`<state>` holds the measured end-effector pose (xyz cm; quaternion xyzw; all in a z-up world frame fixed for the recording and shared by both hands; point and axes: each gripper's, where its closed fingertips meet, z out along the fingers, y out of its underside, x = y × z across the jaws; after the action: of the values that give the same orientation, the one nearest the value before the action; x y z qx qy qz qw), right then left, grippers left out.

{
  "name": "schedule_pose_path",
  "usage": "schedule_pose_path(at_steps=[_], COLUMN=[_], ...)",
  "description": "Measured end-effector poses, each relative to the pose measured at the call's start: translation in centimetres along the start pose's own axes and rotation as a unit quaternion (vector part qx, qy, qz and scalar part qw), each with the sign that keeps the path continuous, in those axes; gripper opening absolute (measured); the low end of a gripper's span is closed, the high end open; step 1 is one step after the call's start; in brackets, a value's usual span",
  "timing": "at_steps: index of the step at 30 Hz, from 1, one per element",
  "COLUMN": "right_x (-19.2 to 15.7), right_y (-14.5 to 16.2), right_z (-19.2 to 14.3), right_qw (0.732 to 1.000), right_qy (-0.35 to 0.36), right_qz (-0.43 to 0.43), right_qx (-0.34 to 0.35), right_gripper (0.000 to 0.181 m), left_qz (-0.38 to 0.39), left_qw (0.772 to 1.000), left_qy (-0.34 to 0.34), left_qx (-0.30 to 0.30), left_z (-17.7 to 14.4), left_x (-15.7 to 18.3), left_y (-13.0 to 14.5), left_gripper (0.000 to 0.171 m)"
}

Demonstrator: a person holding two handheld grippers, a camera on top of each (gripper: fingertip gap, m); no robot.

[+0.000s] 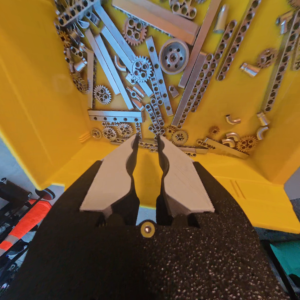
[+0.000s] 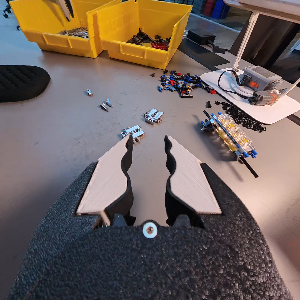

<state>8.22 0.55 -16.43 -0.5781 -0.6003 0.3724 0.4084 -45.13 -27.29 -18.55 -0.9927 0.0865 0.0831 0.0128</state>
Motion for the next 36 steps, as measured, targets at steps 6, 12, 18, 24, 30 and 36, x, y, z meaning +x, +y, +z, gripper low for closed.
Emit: schedule_pose_path(at_steps=[6, 12, 18, 24, 30, 36], right_x=[0.2, 0.4, 0.4, 0.4, 0.4, 0.6], right_y=[0.6, 0.9, 1.0, 0.8, 0.9, 0.8], right_z=[0.6, 0.8, 0.9, 0.8, 0.9, 0.8], right_qw=[1.0, 0.999, 0.999, 1.0, 0.999, 0.999], right_qy=[0.004, 0.01, 0.006, 0.008, 0.007, 0.008], right_qz=[0.002, 0.006, 0.009, 0.009, 0.007, 0.013], right_qx=[-0.023, -0.031, -0.036, -0.029, -0.033, -0.028], right_gripper=[0.038, 0.038, 0.038, 0.038, 0.038, 0.038], left_qz=[0.024, 0.011, -0.01, -0.012, -0.025, -0.013], left_qw=[0.996, 0.995, 0.992, 0.993, 0.998, 0.998], left_qy=[0.049, 0.093, 0.123, 0.1, 0.036, 0.047], left_qx=[-0.064, -0.046, 0.013, 0.053, 0.042, 0.048], left_z=[3.1, 3.6, 3.4, 1.4, 1.1, 2.6], left_x=[0.4, 0.9, 1.3, 0.2, -2.7, -1.8], left_y=[1.0, -0.1, -2.1, -3.5, -3.4, -4.8], left_gripper=[0.026, 0.017, 0.0, 0.0, 0.014, 0.018])
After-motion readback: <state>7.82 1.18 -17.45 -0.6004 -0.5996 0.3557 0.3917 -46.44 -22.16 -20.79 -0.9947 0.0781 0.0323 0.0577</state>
